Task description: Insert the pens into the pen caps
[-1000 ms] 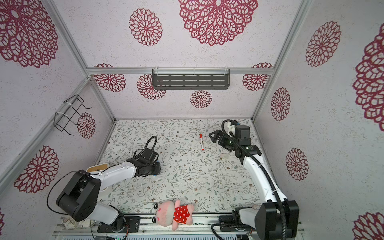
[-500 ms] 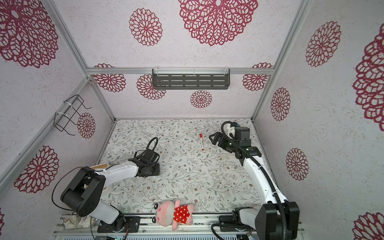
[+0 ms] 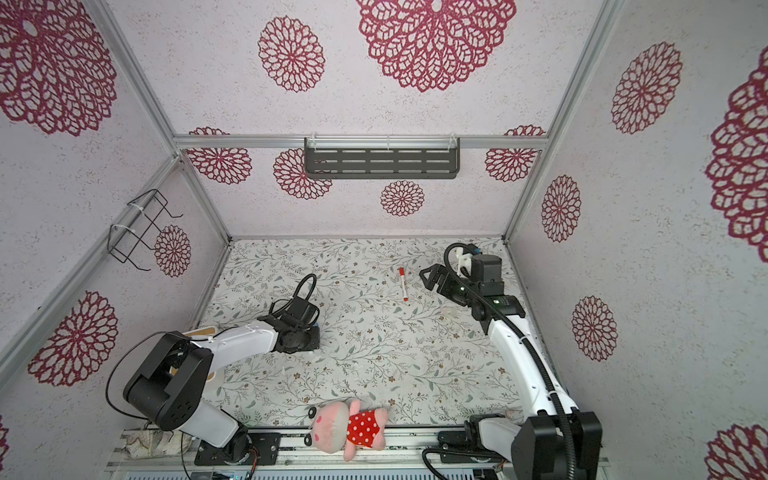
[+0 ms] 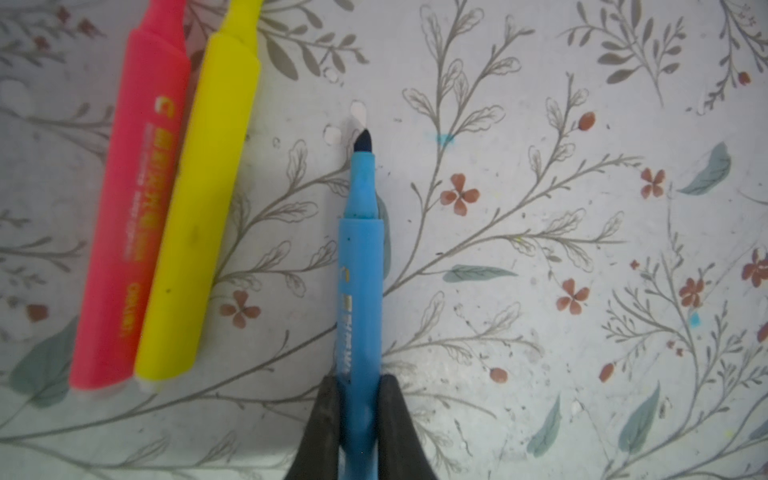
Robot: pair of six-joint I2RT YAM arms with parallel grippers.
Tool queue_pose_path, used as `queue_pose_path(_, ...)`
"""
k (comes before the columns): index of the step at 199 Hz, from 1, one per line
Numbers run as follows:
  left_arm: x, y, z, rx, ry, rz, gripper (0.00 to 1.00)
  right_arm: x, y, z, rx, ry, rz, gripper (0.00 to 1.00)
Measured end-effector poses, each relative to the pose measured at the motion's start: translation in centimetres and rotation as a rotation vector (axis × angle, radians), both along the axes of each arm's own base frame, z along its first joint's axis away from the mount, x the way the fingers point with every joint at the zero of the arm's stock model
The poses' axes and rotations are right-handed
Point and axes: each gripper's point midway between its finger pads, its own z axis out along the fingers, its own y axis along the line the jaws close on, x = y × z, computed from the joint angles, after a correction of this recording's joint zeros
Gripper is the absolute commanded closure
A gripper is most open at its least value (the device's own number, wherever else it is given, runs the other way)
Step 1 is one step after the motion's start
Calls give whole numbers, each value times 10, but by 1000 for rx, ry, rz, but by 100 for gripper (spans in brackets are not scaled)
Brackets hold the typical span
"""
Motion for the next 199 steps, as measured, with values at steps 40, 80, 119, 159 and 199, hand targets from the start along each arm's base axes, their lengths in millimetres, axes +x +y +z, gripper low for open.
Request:
queue_pose_path(40, 0, 0, 0, 4, 0, -8, 95, -1, -1, 2, -4, -5, -7, 2)
queue_pose_path(80, -2, 0, 3, 2, 5, -17, 96, -2, -2, 3, -3, -12, -7, 2)
queue_pose_path(119, -3, -6, 25, -46, -38, -36, 96, -10, -1, -10, -5, 13, 0, 2)
queue_pose_path(159, -4, -12, 42, -82, -72, -57, 96, -18, 6, -14, -14, 11, 36, 2)
queue_pose_path(199, -9, -22, 64, -157, -141, -94, 95, -46, 54, -17, -41, -20, 230, 2)
